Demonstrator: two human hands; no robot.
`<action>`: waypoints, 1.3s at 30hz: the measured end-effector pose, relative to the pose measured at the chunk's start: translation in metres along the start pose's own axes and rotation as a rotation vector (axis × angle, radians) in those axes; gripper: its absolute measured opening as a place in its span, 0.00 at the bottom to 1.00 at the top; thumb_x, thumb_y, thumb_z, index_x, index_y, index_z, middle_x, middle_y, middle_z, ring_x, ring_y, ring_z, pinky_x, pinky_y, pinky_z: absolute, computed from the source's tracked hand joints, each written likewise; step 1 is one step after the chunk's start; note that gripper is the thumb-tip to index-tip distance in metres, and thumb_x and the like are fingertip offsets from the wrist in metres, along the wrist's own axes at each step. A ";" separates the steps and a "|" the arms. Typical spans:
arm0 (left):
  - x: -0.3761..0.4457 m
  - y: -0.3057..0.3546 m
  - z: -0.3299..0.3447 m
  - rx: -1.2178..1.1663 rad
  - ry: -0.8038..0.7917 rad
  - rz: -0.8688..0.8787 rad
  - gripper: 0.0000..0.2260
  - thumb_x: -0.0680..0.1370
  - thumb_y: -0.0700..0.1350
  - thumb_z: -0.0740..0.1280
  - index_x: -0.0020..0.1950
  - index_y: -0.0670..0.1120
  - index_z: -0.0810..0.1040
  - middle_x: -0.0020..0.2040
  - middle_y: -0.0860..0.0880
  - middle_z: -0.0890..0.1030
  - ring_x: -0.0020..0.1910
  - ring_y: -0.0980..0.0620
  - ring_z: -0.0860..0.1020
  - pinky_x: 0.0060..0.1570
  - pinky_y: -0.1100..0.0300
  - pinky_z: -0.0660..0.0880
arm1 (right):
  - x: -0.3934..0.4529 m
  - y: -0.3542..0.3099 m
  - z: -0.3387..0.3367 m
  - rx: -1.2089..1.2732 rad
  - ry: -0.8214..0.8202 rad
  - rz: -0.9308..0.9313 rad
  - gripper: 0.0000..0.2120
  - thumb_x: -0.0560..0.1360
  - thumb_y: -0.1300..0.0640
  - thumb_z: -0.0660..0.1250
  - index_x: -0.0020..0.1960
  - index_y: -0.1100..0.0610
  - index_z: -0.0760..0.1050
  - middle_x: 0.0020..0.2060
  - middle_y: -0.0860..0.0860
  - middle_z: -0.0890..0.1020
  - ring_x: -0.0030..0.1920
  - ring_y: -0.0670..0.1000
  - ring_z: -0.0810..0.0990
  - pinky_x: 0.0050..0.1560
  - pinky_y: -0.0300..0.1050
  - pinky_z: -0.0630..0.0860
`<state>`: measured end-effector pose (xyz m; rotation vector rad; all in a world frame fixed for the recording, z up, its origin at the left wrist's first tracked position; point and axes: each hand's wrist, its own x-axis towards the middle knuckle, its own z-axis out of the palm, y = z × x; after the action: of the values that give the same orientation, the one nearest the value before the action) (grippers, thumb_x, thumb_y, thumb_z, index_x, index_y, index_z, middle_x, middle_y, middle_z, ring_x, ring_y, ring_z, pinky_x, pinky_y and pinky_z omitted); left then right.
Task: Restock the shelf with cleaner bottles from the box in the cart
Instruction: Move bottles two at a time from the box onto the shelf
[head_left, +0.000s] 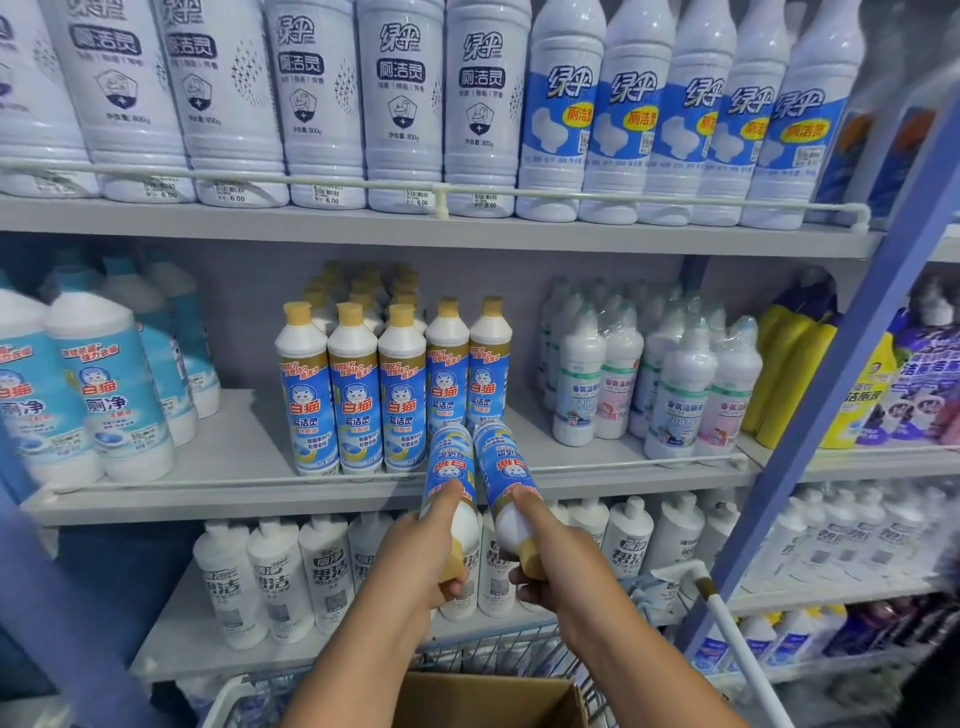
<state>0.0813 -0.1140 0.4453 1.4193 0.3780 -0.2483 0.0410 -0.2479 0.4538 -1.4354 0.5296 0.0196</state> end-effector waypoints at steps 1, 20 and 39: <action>0.002 0.001 0.001 0.009 0.002 -0.006 0.24 0.74 0.63 0.68 0.52 0.43 0.77 0.44 0.34 0.82 0.19 0.50 0.71 0.24 0.61 0.69 | 0.001 -0.002 0.000 -0.009 -0.002 0.002 0.24 0.74 0.38 0.68 0.50 0.61 0.81 0.38 0.56 0.84 0.30 0.51 0.78 0.32 0.42 0.75; -0.028 0.028 -0.010 0.409 0.114 0.363 0.20 0.67 0.47 0.72 0.57 0.56 0.72 0.45 0.53 0.79 0.41 0.49 0.81 0.42 0.52 0.81 | 0.008 -0.005 -0.001 -0.390 0.042 -0.431 0.24 0.74 0.50 0.71 0.65 0.42 0.63 0.43 0.48 0.82 0.36 0.51 0.82 0.44 0.51 0.82; 0.034 0.173 0.022 1.248 0.218 0.532 0.19 0.76 0.58 0.62 0.39 0.43 0.75 0.35 0.44 0.79 0.35 0.45 0.78 0.36 0.59 0.72 | 0.063 -0.139 0.009 -0.796 0.135 -0.635 0.15 0.78 0.41 0.64 0.49 0.52 0.79 0.38 0.47 0.78 0.44 0.52 0.76 0.37 0.44 0.68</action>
<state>0.1818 -0.1097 0.5921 2.7191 -0.0470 0.1645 0.1447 -0.2799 0.5608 -2.3468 0.1399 -0.4160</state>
